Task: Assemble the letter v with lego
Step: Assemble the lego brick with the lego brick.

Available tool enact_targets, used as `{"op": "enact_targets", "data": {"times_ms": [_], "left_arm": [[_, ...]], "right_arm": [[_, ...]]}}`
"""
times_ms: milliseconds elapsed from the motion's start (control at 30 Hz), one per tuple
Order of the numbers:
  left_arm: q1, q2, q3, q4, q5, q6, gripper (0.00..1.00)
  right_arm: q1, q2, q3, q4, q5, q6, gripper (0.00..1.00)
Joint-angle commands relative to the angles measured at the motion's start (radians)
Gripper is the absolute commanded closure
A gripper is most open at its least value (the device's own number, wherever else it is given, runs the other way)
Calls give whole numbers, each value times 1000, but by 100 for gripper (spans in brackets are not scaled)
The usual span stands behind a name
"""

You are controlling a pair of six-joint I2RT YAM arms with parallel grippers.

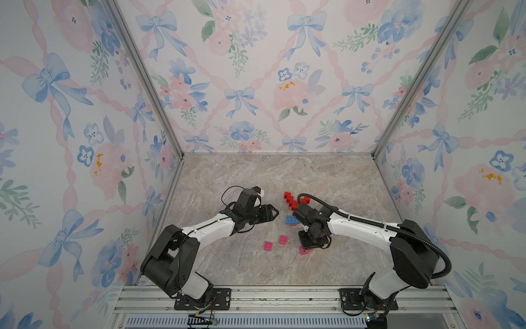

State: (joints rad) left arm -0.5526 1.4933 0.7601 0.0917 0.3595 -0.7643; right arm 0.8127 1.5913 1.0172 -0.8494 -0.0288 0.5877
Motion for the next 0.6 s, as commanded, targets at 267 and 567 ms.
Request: {"op": "enact_targets", "data": {"times_ms": [267, 567], "left_arm": [[-16, 28, -4, 18, 19, -3, 38], [-24, 47, -39, 117, 105, -78, 31]], "right_arm": [[-40, 20, -89, 57, 11, -37, 100], [-33, -7, -31, 40, 10, 64, 63]]}}
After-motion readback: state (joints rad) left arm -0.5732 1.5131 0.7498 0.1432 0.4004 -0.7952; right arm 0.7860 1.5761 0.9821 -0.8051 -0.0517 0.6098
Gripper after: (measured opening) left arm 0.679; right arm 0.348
